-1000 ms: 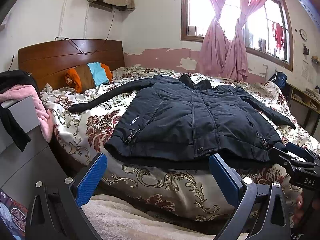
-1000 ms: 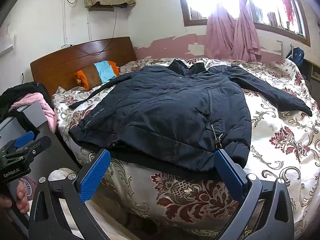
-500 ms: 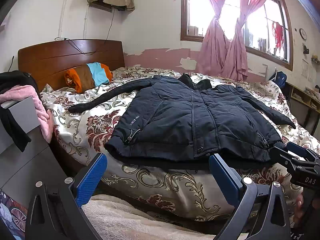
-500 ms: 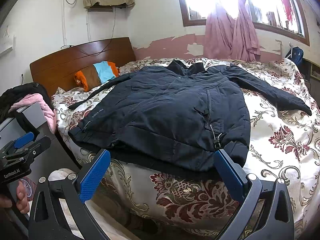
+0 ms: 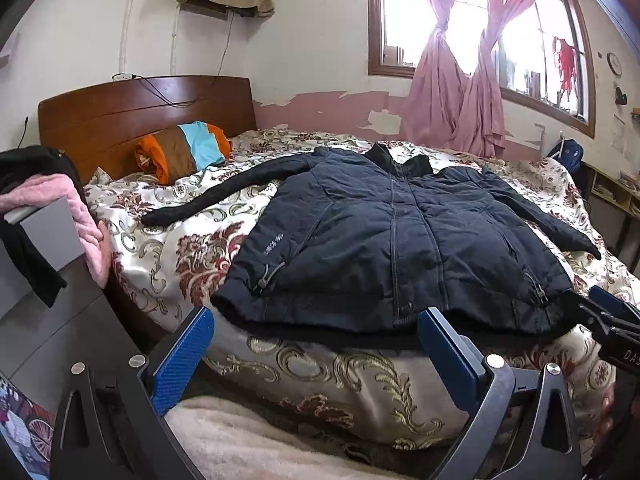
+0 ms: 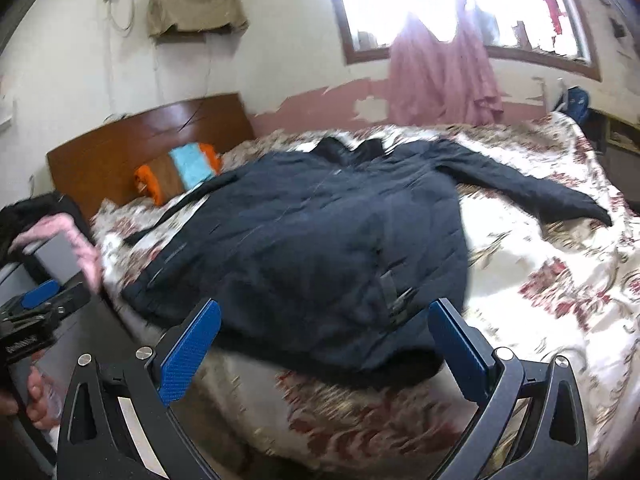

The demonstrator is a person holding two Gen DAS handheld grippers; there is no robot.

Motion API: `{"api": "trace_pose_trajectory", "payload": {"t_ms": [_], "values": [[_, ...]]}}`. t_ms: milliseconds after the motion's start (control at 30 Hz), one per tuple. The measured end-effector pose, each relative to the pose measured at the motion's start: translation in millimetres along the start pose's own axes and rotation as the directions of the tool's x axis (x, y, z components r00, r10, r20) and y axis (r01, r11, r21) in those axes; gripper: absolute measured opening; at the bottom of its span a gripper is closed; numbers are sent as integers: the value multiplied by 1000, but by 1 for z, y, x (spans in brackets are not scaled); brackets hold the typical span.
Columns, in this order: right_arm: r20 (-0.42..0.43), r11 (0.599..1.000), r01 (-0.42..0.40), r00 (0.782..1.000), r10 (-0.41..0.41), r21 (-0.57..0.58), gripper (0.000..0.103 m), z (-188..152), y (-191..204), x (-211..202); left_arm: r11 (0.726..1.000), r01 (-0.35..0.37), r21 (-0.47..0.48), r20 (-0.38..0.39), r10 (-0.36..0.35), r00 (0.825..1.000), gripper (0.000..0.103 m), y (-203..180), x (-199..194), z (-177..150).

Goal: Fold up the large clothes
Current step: 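Move both tools toward the jacket body and lower them onto it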

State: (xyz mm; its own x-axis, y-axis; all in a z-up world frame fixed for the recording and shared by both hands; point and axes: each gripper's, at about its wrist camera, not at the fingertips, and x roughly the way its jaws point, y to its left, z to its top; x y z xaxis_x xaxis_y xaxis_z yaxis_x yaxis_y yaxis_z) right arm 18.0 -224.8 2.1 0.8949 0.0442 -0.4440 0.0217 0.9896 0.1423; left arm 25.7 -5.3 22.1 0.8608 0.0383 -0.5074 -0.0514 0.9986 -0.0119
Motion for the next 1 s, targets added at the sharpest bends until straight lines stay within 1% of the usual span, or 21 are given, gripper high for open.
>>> {"api": "trace_pose_trajectory", "payload": {"t_ms": [167,300,433,500,567,733,767,833,900,933,1000], "values": [[78,990,95,992,-103,103,102,24,-47,-3,999,33,-20,4,-33,999,102,-15,12,31],[80,971,164,981,-179,172,102,36,-82,-3,999,36,-4,4,-36,999,102,-38,19,53],[85,946,241,961,-264,216,102,42,-123,-3,998,67,21,8,-67,998,102,-64,30,67],[52,927,302,946,-320,223,102,43,-145,0,996,83,33,-3,-83,997,102,-80,38,72],[15,901,371,923,-384,223,102,44,-162,4,992,120,45,-25,-119,993,102,-98,54,80],[-31,843,480,872,-488,244,102,55,-215,13,978,192,78,-31,-190,981,102,-141,89,98],[-46,830,496,864,-502,255,102,59,-225,18,976,201,84,-24,-200,979,102,-149,95,101],[-67,813,504,859,-508,291,102,66,-242,27,968,236,87,-27,-235,972,102,-166,111,108],[-68,803,488,865,-497,343,102,70,-258,33,959,274,79,-53,-270,961,102,-181,125,114],[-65,796,479,868,-492,370,102,72,-265,37,952,298,75,-76,-292,953,102,-190,134,117],[-78,776,483,864,-498,405,102,72,-277,51,940,331,80,-99,-323,941,102,-205,146,123]]}}
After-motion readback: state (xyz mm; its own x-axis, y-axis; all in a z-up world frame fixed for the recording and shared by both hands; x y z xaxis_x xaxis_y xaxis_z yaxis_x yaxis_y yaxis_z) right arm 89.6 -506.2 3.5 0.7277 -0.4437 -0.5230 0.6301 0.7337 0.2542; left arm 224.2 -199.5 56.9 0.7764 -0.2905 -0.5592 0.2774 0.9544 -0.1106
